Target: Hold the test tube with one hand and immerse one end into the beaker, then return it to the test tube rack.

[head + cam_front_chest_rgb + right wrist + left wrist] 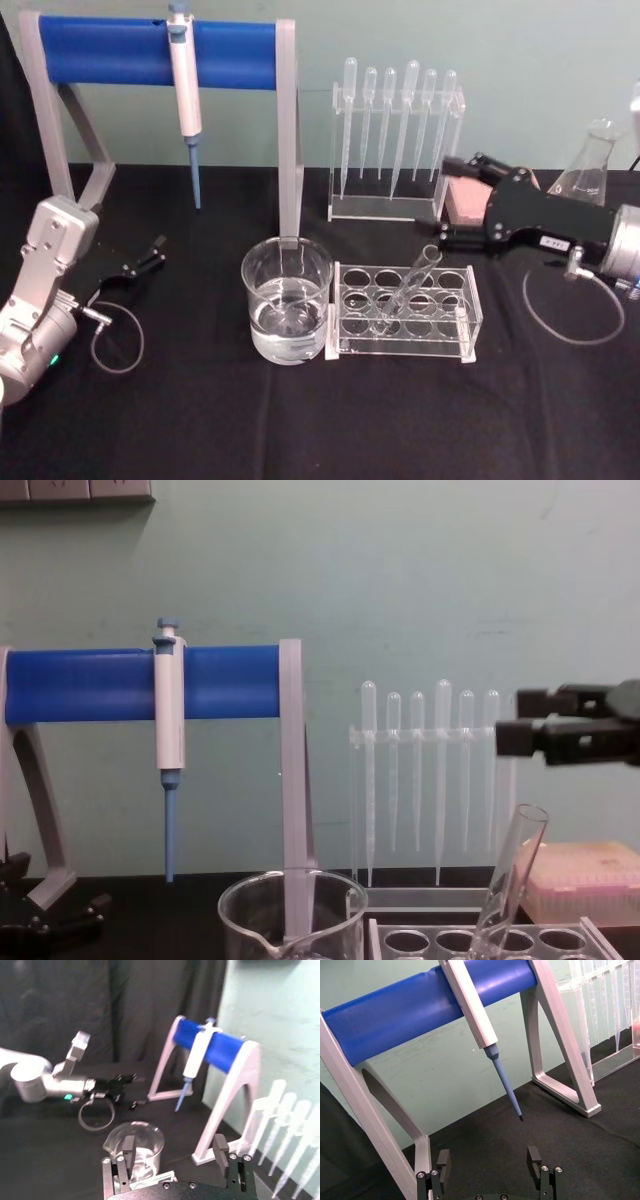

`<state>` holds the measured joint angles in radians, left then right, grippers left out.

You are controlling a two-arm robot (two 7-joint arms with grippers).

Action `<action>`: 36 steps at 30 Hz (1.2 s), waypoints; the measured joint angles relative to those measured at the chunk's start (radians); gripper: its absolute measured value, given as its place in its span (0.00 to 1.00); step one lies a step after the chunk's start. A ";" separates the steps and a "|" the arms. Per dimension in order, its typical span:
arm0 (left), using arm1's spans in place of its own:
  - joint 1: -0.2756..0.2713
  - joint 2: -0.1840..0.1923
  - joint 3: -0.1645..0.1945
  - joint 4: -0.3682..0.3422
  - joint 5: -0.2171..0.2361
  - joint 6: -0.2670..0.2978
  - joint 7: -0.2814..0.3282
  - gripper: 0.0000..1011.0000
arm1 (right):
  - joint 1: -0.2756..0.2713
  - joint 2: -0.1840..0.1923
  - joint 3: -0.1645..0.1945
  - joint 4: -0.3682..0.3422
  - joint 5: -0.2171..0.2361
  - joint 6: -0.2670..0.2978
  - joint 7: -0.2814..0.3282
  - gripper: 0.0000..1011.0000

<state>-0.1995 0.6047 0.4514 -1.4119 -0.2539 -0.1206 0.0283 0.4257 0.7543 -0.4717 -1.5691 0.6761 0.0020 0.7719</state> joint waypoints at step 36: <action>0.000 0.000 0.000 0.000 0.000 0.000 0.000 0.99 | -0.201 -0.198 0.121 0.101 -0.192 -0.032 -0.632 0.99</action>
<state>-0.1995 0.6047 0.4514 -1.4120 -0.2539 -0.1205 0.0282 0.2244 0.5559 -0.3505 -1.4677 0.4842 -0.0297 0.1394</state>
